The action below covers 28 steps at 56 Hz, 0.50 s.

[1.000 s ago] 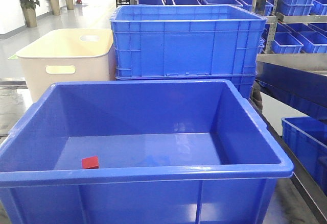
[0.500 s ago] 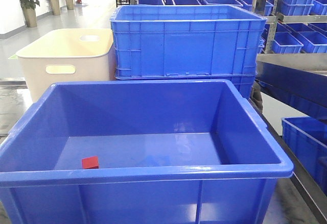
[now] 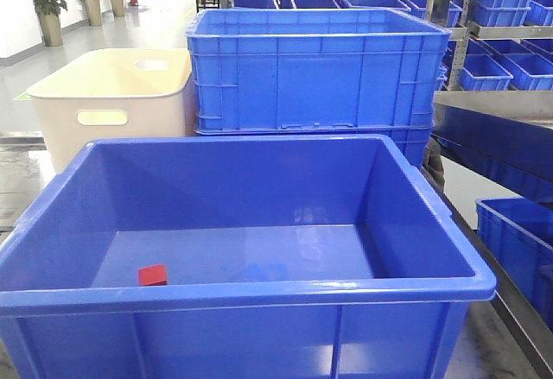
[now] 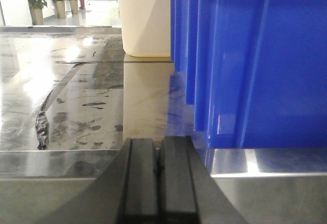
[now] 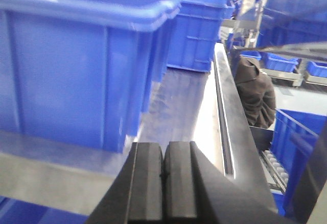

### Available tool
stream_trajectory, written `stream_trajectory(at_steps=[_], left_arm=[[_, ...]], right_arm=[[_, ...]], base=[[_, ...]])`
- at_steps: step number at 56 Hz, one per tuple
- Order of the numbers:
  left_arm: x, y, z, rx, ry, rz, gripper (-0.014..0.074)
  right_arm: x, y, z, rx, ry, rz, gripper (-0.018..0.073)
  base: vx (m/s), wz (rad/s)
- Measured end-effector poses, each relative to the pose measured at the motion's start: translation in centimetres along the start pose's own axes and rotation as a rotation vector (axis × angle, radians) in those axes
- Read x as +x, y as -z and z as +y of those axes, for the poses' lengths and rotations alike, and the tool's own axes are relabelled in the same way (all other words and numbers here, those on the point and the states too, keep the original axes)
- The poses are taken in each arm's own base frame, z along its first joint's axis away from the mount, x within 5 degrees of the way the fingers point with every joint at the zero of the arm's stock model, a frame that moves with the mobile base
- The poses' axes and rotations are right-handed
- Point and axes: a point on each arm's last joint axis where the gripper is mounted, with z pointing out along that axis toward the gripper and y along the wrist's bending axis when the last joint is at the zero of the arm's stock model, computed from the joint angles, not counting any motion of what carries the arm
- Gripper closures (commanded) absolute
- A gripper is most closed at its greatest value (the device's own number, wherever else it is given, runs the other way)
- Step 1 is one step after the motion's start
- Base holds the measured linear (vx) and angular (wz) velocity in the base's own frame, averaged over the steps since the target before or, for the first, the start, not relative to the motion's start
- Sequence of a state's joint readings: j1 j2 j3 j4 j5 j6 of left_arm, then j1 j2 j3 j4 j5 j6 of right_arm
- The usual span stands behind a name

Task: Pick red and yellow blocks into blue bin

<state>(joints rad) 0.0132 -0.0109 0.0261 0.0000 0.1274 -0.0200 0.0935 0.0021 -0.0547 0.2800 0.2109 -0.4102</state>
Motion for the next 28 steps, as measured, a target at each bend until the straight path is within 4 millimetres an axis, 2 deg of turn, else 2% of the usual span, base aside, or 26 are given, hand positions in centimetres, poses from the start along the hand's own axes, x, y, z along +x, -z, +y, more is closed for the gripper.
stream_trajectory(at_steps=[7,28], left_arm=[[0.0,0.0,0.0,0.000,0.000,0.000,0.0596],[0.0,0.0,0.0,0.000,0.000,0.001,0.0596]], right_arm=[[1.9,-0.4,0.0,0.023,-0.006,-0.008,0.0570],[1.5,-0.4,-0.2,0.052,-0.007,-0.069,0.0570]], base=[[0.00,0.00],[0.00,0.00]])
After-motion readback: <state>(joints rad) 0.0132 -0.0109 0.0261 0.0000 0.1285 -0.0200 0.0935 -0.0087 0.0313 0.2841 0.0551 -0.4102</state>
